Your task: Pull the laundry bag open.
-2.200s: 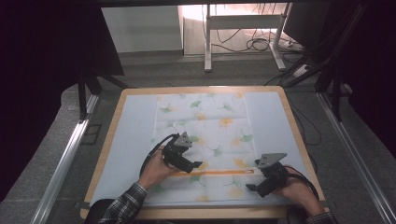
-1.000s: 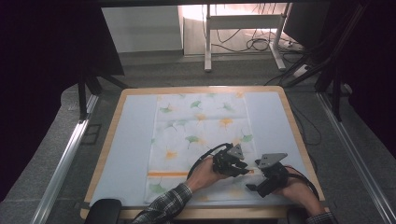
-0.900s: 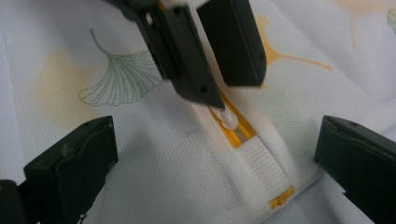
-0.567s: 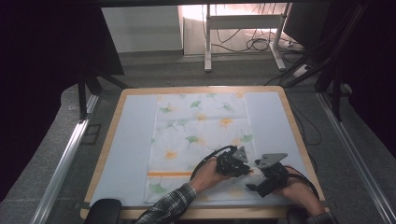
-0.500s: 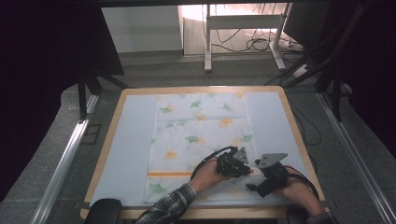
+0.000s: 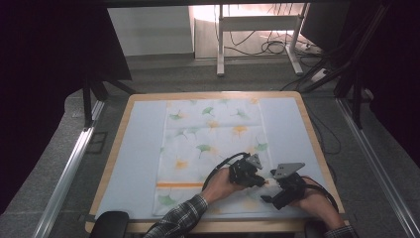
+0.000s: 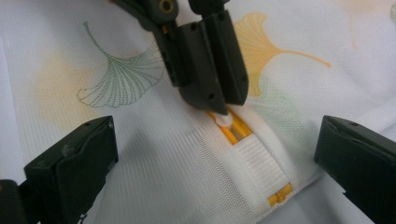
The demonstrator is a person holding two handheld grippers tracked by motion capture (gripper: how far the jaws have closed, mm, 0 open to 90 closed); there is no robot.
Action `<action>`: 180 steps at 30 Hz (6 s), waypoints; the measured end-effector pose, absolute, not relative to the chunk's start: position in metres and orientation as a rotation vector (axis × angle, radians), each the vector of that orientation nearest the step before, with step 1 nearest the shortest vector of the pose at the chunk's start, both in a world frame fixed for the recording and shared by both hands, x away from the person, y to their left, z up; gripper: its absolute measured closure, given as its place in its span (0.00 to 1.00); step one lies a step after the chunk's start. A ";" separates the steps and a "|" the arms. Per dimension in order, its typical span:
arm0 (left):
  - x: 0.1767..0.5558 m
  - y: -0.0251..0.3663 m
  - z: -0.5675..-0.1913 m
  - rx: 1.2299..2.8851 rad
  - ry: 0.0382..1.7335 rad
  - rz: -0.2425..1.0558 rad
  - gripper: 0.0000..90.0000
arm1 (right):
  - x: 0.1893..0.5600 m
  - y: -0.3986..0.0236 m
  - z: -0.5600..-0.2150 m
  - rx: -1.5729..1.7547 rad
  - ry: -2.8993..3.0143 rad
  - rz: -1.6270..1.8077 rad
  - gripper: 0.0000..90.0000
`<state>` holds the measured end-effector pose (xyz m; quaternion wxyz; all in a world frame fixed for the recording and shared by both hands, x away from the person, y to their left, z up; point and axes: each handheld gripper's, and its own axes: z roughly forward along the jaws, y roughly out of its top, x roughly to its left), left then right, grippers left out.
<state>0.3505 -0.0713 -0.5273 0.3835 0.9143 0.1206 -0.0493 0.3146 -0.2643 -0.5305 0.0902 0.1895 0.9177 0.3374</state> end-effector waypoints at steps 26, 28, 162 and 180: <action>0.348 -0.067 -0.526 2.331 0.309 0.008 0.94 | 0.314 -0.264 -0.530 0.575 2.724 1.002 0.00; 0.348 -0.065 -0.524 2.337 0.304 -0.001 0.94 | 0.314 -0.264 -0.530 0.575 2.725 0.999 0.00; 0.326 0.043 -0.520 2.336 0.465 -0.008 1.00 | 0.315 -0.260 -0.530 0.623 2.708 1.004 0.06; 0.321 0.059 -0.517 2.340 0.495 0.007 1.00 | 0.315 -0.260 -0.530 0.624 2.707 1.004 0.06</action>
